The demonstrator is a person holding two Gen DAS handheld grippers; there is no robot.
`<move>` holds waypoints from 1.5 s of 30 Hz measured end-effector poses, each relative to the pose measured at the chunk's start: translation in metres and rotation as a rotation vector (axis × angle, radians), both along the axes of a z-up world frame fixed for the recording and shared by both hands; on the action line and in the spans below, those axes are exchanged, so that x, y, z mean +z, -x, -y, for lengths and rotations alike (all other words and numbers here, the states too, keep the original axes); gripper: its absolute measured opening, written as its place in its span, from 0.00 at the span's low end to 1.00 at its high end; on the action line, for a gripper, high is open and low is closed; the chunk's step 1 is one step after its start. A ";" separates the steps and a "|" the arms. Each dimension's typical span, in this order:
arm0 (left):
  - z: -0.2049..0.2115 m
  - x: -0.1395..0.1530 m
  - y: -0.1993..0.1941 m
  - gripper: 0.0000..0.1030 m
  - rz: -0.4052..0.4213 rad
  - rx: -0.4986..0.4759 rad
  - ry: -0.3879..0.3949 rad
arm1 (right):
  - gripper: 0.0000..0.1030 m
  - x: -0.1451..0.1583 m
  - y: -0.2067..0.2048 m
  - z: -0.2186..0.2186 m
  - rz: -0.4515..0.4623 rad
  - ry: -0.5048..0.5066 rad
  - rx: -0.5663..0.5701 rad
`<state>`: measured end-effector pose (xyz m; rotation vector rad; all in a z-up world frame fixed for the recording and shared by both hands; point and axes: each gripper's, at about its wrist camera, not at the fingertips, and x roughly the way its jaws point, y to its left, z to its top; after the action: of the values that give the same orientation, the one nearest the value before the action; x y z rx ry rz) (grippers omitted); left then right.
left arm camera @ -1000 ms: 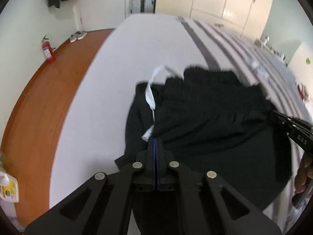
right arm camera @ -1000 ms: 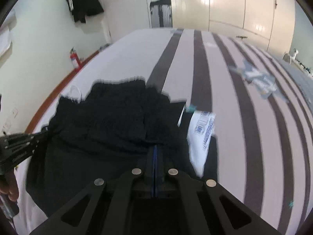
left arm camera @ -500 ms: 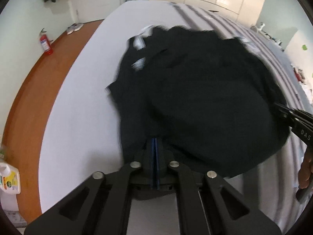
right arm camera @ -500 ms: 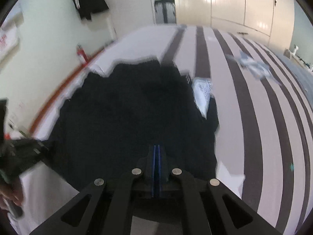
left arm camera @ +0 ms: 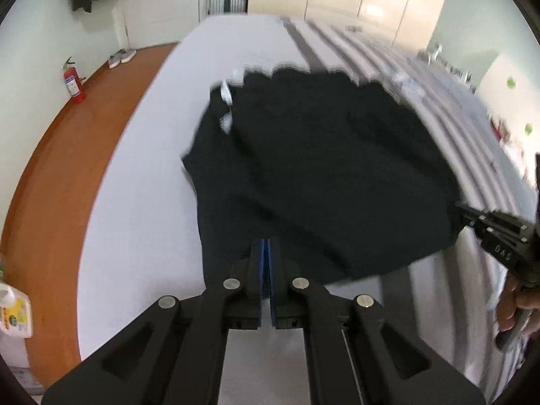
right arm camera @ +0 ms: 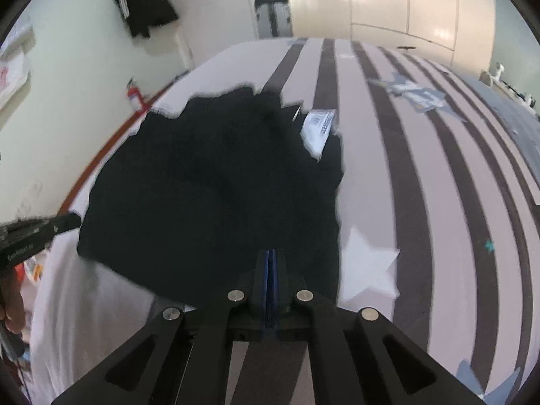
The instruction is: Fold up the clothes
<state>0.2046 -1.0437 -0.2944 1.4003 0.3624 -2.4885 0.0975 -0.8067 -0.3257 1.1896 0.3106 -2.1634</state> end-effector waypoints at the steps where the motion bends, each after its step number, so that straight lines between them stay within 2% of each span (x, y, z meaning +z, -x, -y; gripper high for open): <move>1: 0.002 -0.009 0.001 0.02 0.032 0.009 0.007 | 0.02 -0.005 0.000 -0.001 0.005 -0.013 -0.003; 4: 0.019 -0.015 -0.006 0.02 0.081 0.074 0.061 | 0.00 -0.007 0.009 -0.016 0.014 -0.027 -0.058; 6: 0.031 -0.004 -0.009 0.02 0.056 0.112 0.073 | 0.00 0.001 0.015 -0.027 -0.003 -0.029 -0.104; 8: 0.037 0.012 -0.006 0.02 0.012 0.124 0.082 | 0.05 0.016 0.021 -0.032 -0.037 -0.008 -0.133; 11: 0.037 0.029 0.022 0.02 -0.058 0.081 0.079 | 0.05 0.034 0.037 -0.015 -0.066 0.053 -0.115; 16: 0.029 0.042 0.088 0.02 -0.148 -0.017 0.080 | 0.05 0.044 0.071 0.050 -0.102 0.122 -0.032; 18: 0.029 0.035 0.122 0.01 -0.137 -0.034 0.062 | 0.05 0.041 0.085 0.071 -0.101 0.126 -0.022; 21: 0.030 0.017 0.154 0.02 -0.098 -0.032 0.088 | 0.04 0.027 0.113 0.095 -0.105 0.080 -0.039; 25: 0.037 -0.006 0.175 0.02 -0.052 -0.020 0.145 | 0.00 0.006 0.142 0.098 -0.114 0.002 -0.129; 27: 0.041 -0.008 0.178 0.02 -0.058 -0.006 0.137 | 0.00 -0.004 0.156 0.091 -0.123 -0.049 -0.171; 29: 0.041 -0.001 0.173 0.02 -0.082 0.015 0.123 | 0.00 -0.009 0.165 0.082 -0.092 -0.043 -0.185; 35: 0.037 0.040 0.133 0.05 -0.187 0.067 0.103 | 0.00 0.040 0.149 0.049 -0.148 0.109 -0.198; 37: 0.032 0.050 0.120 0.08 -0.206 0.071 0.084 | 0.06 0.055 0.134 0.043 -0.153 0.163 -0.145; 39: 0.026 0.047 0.118 0.10 -0.186 0.067 0.084 | 0.06 0.059 0.118 0.052 -0.135 0.190 -0.066; 42: 0.024 0.037 0.118 0.10 -0.150 0.074 0.069 | 0.06 0.051 0.101 0.079 -0.098 0.163 0.042; 45: 0.028 0.025 0.127 0.10 -0.126 0.074 0.056 | 0.06 0.032 0.098 0.103 -0.082 0.106 0.053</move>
<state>0.0776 -1.0716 -0.2699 1.1900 0.3598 -2.5123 -0.0002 -0.9093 -0.2937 1.0253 0.2568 -2.1579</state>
